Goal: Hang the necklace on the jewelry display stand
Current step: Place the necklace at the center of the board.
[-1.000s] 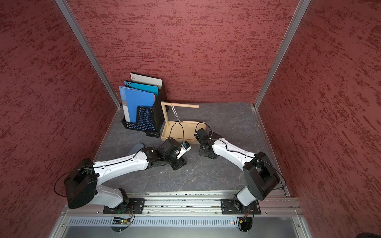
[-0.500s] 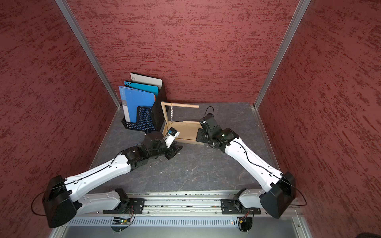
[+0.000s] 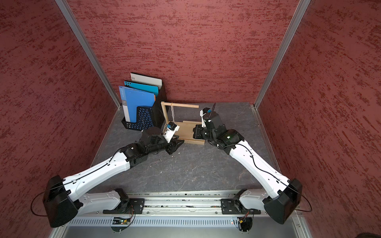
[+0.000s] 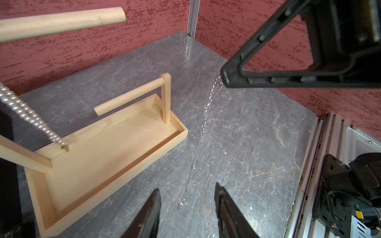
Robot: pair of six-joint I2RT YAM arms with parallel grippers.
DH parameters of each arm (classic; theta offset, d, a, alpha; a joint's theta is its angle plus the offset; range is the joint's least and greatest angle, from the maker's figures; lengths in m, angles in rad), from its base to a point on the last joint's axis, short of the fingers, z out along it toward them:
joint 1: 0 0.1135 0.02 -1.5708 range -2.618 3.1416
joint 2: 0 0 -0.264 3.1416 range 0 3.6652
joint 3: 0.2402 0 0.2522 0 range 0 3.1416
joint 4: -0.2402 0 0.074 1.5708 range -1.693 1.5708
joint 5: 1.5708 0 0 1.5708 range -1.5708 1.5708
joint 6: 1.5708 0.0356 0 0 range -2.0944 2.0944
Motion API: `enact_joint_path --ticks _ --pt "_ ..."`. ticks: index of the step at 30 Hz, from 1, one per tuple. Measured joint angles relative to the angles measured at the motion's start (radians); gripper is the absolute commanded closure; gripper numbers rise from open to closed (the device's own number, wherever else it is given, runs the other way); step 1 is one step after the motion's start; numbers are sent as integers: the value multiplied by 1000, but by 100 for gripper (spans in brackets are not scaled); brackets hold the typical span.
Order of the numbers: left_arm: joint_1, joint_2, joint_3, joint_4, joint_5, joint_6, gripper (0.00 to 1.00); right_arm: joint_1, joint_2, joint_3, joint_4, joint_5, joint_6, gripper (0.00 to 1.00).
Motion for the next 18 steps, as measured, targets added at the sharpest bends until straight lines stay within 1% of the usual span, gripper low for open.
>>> enact_joint_path --ticks 5,7,18 --pt "4 38 15 10 34 -5 68 6 0 0 16 -42 -3 100" --pt "4 46 17 13 46 -8 70 8 0 0 16 -51 -6 100" --pt "10 91 68 37 77 -14 69 15 0 0 19 -63 -7 100"
